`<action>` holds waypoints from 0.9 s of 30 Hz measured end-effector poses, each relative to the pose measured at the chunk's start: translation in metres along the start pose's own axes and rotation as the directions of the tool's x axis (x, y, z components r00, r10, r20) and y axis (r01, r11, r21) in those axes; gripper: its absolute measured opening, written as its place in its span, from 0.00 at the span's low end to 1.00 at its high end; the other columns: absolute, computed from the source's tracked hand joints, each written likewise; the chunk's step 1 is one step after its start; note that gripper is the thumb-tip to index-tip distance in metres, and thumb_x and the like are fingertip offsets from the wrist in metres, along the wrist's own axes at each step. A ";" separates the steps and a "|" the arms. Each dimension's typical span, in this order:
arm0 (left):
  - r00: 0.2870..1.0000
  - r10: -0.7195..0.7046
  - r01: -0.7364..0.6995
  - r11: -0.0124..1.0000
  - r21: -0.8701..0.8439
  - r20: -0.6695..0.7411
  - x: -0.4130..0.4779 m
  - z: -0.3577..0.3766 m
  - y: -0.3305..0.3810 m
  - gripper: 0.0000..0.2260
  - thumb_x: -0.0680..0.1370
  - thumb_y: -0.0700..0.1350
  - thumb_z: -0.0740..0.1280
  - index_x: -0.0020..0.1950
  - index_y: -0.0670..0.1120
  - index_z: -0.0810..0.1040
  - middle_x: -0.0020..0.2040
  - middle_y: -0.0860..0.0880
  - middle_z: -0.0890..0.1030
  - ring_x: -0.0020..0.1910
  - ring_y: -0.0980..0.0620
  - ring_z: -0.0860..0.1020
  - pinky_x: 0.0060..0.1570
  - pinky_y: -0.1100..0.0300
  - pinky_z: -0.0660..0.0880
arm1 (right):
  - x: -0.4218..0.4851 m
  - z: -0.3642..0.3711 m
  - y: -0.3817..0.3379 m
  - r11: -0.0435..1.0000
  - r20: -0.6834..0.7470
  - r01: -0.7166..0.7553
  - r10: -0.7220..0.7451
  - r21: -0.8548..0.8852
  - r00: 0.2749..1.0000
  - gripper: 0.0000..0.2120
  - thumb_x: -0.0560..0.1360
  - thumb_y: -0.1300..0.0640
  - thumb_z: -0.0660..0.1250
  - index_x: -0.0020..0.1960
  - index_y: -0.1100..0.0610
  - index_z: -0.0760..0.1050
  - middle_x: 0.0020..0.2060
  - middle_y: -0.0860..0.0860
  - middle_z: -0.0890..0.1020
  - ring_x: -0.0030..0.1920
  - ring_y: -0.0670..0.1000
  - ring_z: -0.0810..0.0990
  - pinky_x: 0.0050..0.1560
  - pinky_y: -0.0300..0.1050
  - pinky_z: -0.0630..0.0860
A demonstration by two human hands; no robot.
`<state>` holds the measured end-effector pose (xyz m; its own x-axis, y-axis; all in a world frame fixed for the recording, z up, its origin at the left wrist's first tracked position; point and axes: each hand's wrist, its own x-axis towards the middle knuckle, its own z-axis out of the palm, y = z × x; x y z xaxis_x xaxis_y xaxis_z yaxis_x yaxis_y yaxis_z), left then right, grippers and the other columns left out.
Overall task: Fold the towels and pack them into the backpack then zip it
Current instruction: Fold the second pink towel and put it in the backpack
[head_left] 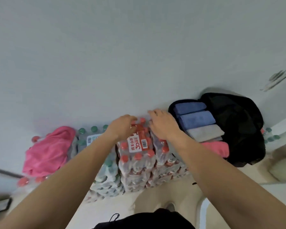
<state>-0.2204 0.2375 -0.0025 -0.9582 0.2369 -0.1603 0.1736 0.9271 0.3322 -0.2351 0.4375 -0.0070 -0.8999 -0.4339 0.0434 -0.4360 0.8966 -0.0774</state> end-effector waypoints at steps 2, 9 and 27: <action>0.996 -0.087 0.087 0.996 -0.013 -0.017 -0.027 -0.009 -0.041 0.20 0.79 0.50 0.63 0.71 0.49 0.72 0.67 0.47 0.76 0.63 0.45 0.75 0.62 0.51 0.72 | 0.018 0.005 -0.048 0.997 0.025 0.061 -0.062 0.036 0.998 0.23 0.80 0.52 0.58 0.73 0.56 0.64 0.64 0.57 0.74 0.62 0.60 0.75 0.62 0.56 0.71; 0.934 -0.342 0.335 0.939 -0.078 -0.106 -0.118 -0.027 -0.157 0.19 0.78 0.50 0.64 0.68 0.50 0.74 0.65 0.48 0.76 0.63 0.46 0.76 0.60 0.48 0.75 | 0.069 0.034 -0.190 0.949 0.156 0.284 -0.303 0.135 0.940 0.22 0.79 0.50 0.59 0.71 0.55 0.66 0.64 0.55 0.72 0.63 0.58 0.73 0.62 0.55 0.71; 0.699 -0.705 0.651 0.696 -0.303 -0.117 -0.219 0.017 -0.267 0.17 0.73 0.47 0.67 0.61 0.54 0.74 0.54 0.49 0.76 0.50 0.44 0.78 0.45 0.53 0.75 | 0.113 0.113 -0.328 0.772 0.390 0.594 -0.631 0.228 0.670 0.29 0.78 0.42 0.64 0.76 0.45 0.60 0.74 0.52 0.64 0.68 0.60 0.69 0.63 0.59 0.74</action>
<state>-0.0531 -0.0573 -0.0722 -0.8192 -0.5221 -0.2374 -0.5718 0.7113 0.4088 -0.1947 0.0848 -0.0889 -0.3302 -0.8914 -0.3106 -0.8719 0.4141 -0.2613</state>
